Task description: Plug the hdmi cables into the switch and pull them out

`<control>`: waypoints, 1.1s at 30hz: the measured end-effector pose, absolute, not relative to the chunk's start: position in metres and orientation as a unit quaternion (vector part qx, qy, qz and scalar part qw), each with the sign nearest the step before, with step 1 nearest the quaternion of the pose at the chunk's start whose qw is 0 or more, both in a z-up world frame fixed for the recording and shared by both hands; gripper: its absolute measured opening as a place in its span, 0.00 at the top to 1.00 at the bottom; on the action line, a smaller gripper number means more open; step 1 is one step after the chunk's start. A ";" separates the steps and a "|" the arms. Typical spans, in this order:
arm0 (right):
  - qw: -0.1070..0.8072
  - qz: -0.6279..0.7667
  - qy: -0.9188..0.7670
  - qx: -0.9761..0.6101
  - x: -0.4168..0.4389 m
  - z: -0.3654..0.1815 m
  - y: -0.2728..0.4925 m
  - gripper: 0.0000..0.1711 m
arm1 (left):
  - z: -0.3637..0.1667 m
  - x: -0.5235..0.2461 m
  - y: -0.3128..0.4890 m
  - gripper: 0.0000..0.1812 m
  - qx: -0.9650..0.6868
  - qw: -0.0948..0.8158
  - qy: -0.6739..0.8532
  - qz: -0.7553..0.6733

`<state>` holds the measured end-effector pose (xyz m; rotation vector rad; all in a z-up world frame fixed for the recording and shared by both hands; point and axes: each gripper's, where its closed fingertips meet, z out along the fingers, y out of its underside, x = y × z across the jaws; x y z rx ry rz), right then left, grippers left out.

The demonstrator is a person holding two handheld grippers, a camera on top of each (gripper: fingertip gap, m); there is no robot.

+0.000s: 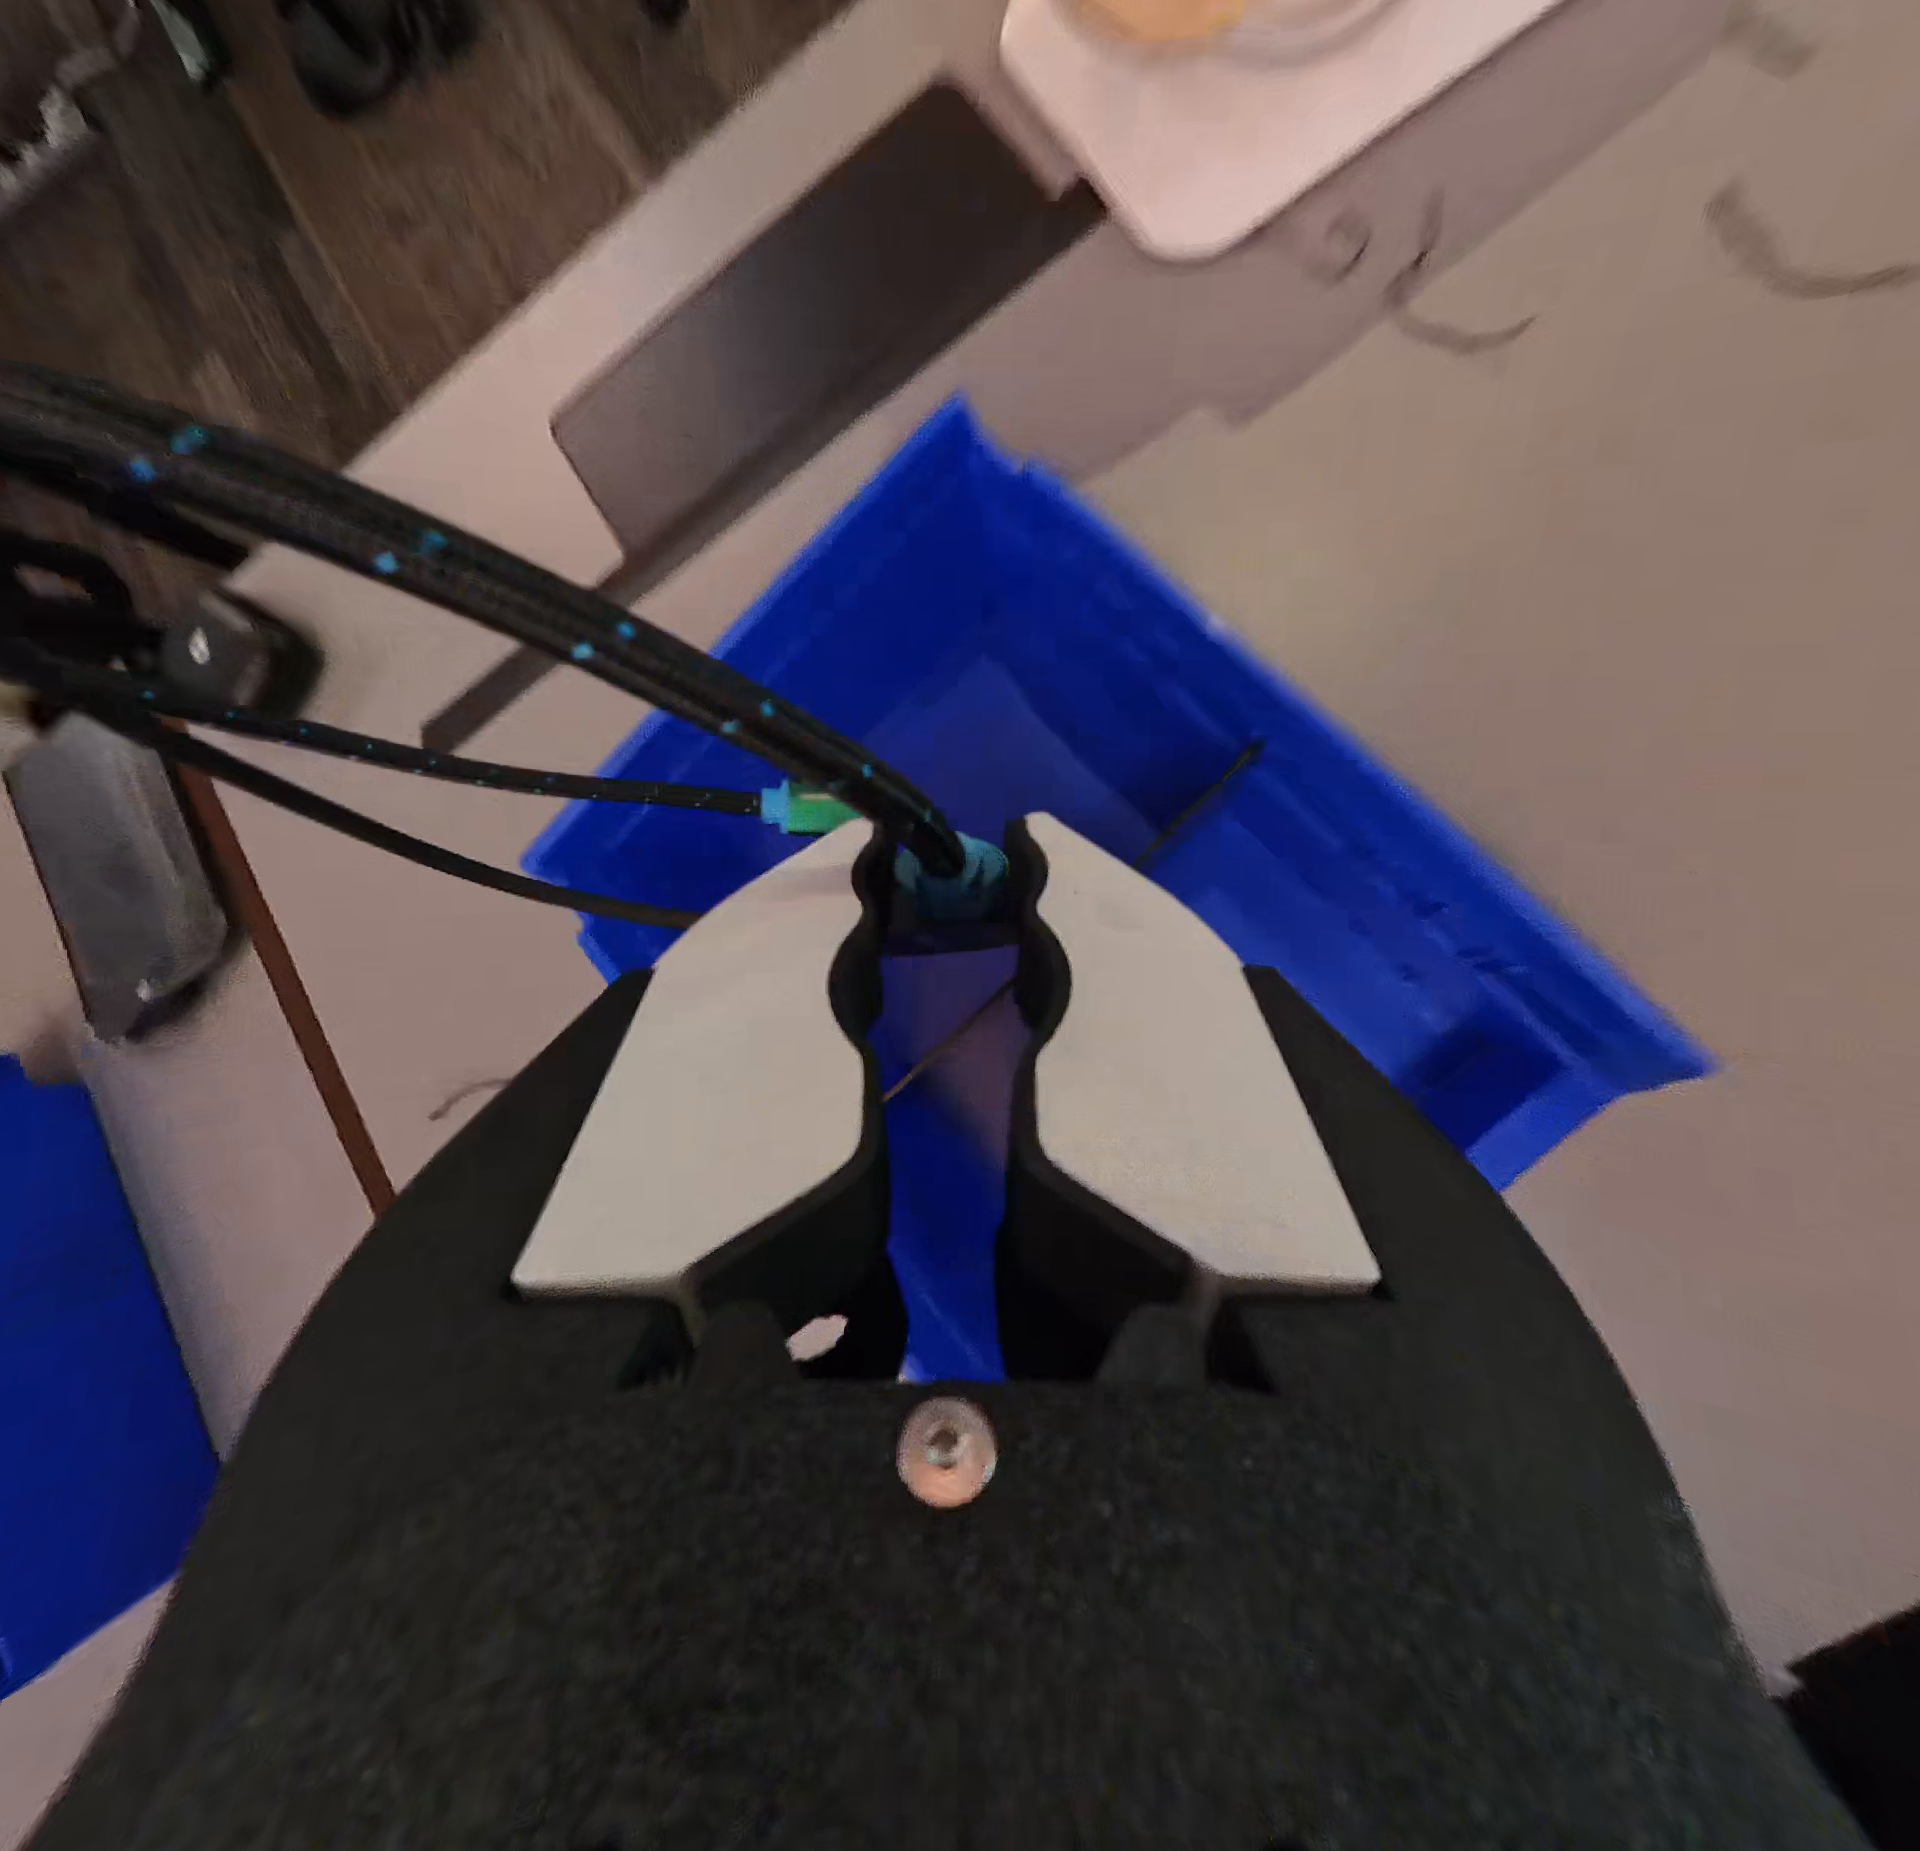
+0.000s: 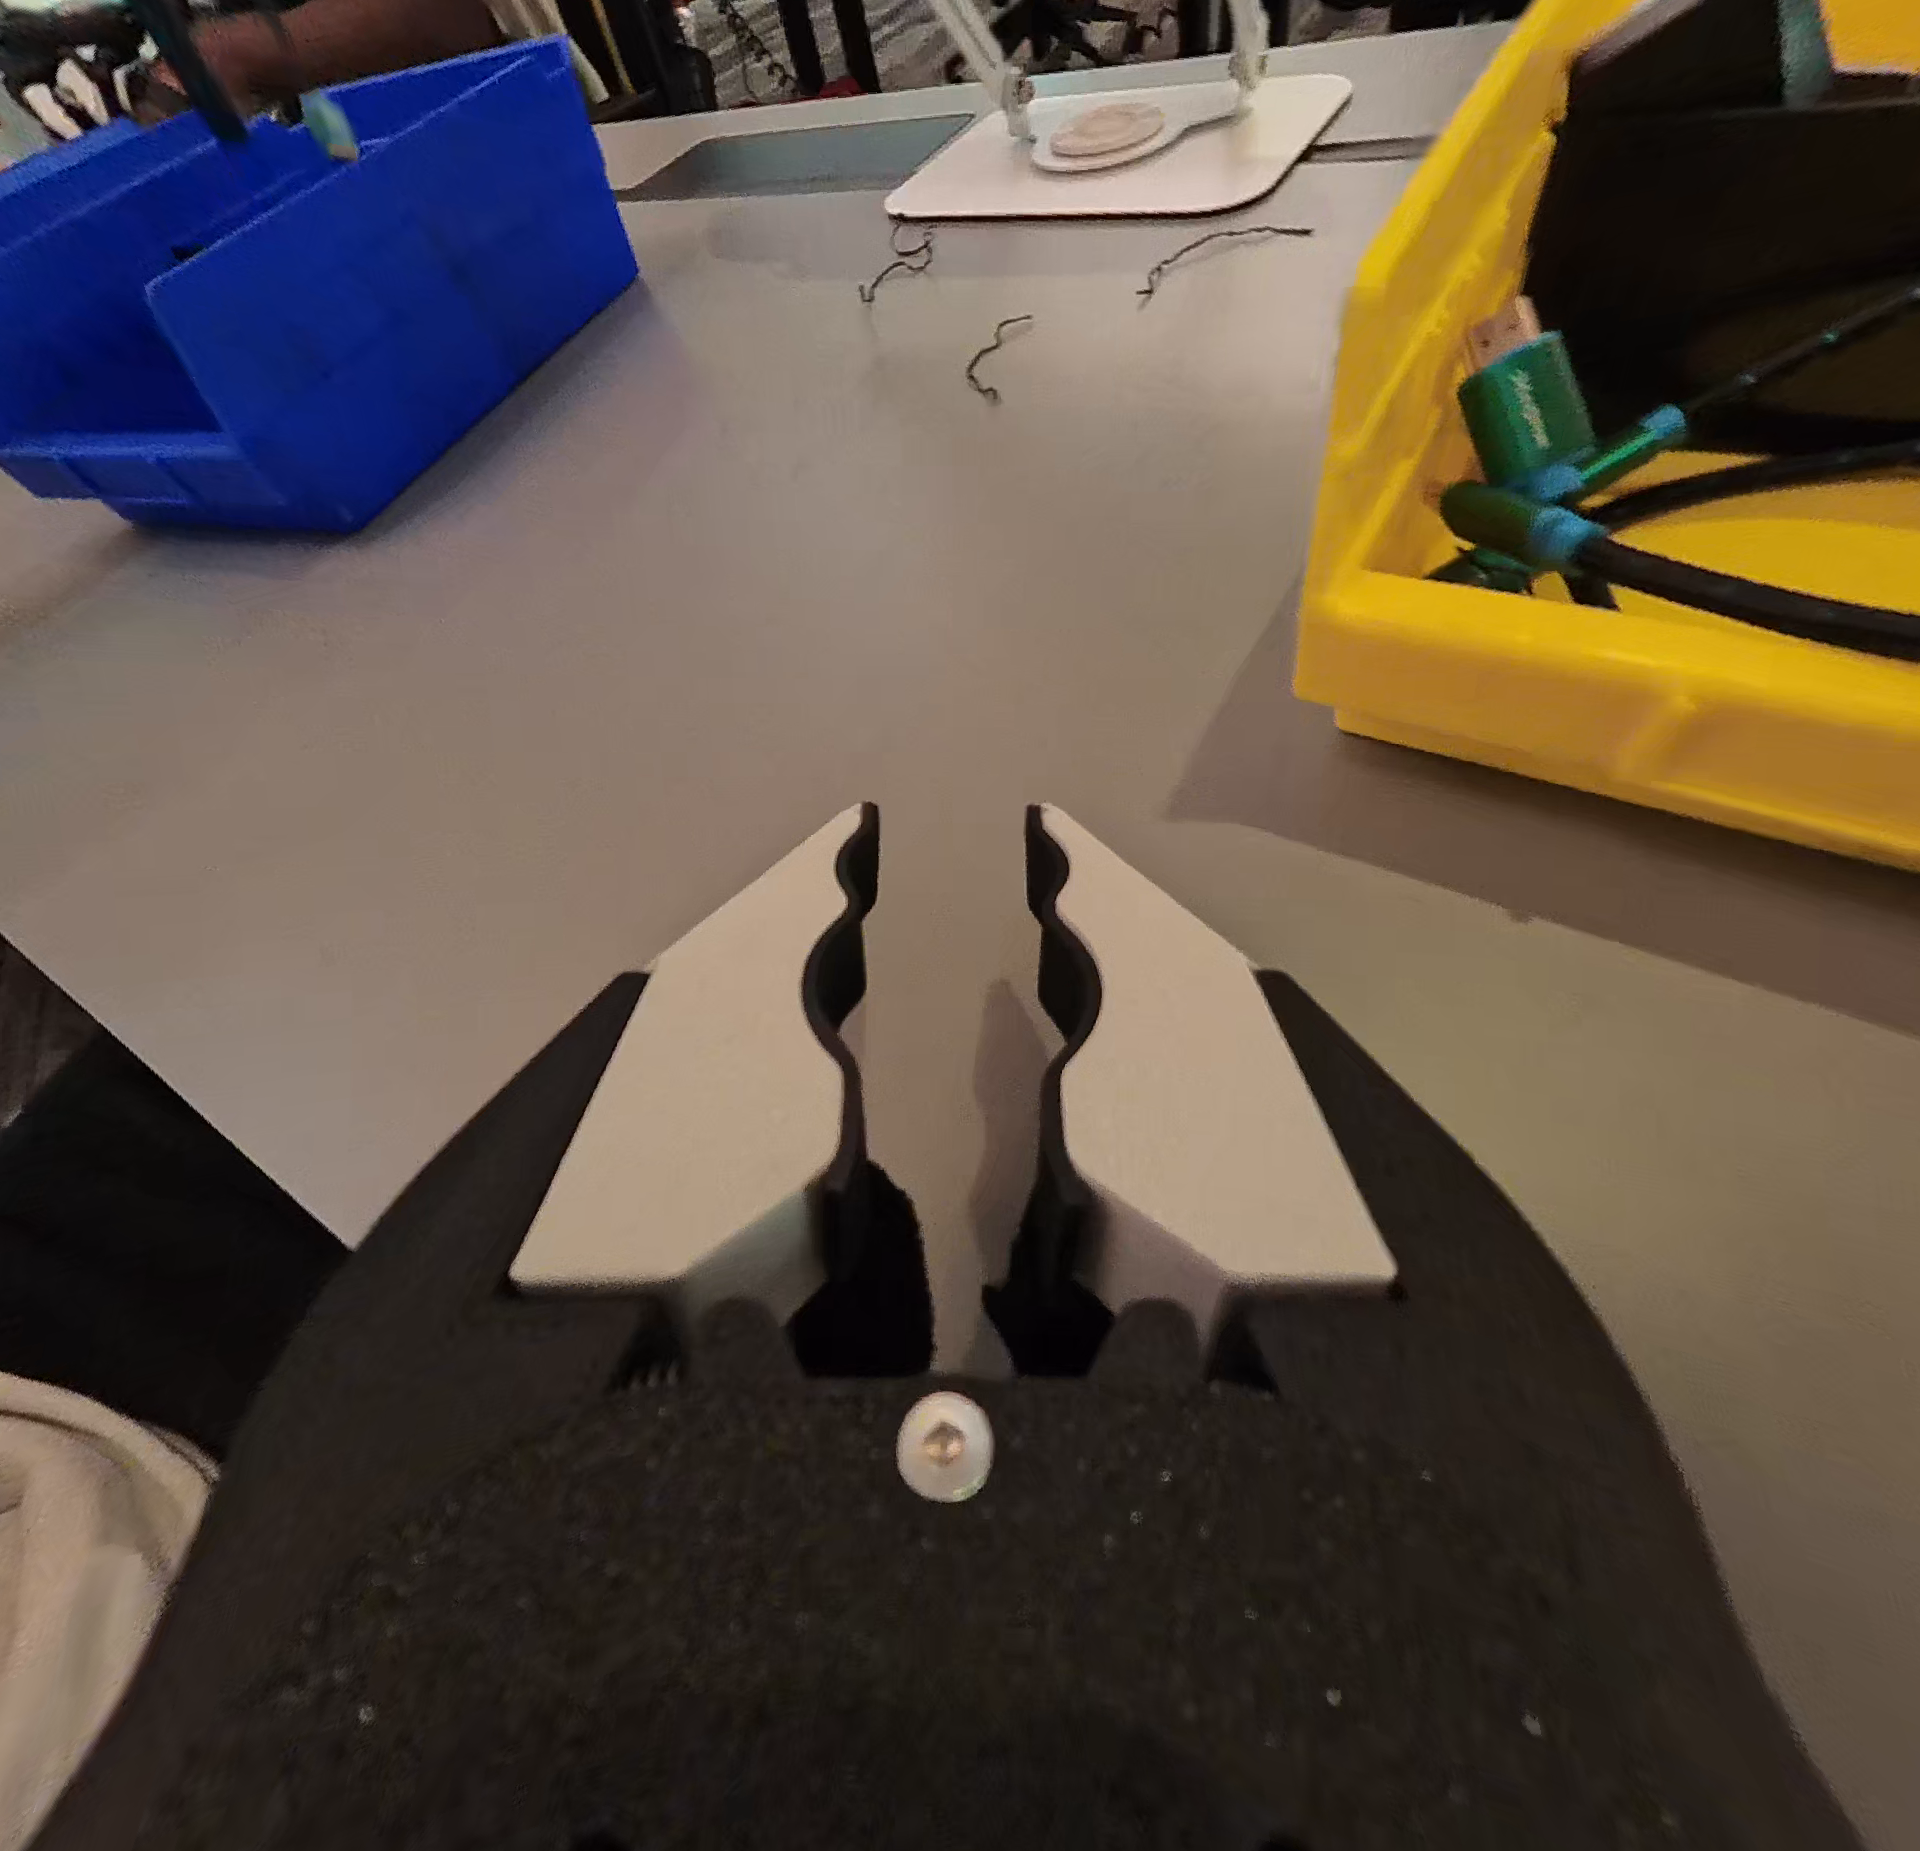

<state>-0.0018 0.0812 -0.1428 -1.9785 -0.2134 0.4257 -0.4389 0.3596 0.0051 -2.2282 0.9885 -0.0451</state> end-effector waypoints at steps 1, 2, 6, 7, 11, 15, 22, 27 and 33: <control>0.527 0.179 -0.097 -0.825 -0.007 -0.142 0.082 0.84 | 0.023 -0.429 0.354 0.89 -0.848 0.365 0.384 -0.032; 0.532 0.181 -0.107 -0.820 -0.014 -0.138 0.084 0.83 | 0.040 -0.416 0.346 0.89 -0.836 0.384 0.388 -0.049; 0.575 0.145 -0.168 -0.787 -0.049 -0.116 0.094 0.80 | 0.088 -0.353 0.301 0.89 -0.781 0.447 0.419 -0.126; 0.590 0.147 -0.174 -0.775 -0.061 -0.105 0.097 0.80 | 0.093 -0.335 0.289 0.89 -0.768 0.453 0.429 -0.143; 0.604 0.168 -0.206 -0.751 -0.115 -0.065 0.120 0.80 | 0.068 -0.256 0.243 0.89 -0.750 0.412 0.478 -0.199; 0.620 0.184 -0.219 -0.731 -0.151 -0.028 0.157 0.79 | 0.025 -0.187 0.218 0.89 -0.750 0.366 0.494 -0.245; 0.620 0.139 -0.222 -0.740 -0.155 -0.042 0.204 0.92 | -0.007 -0.134 0.190 0.89 -0.750 0.339 0.455 -0.340; 0.632 0.014 -0.321 -0.705 -0.144 -0.059 0.198 0.93 | -0.032 -0.143 0.175 0.88 -0.744 0.350 0.453 -0.345; 0.649 -0.124 -0.446 -0.604 -0.152 -0.070 0.190 0.93 | -0.059 -0.155 0.161 0.88 -0.736 0.372 0.448 -0.345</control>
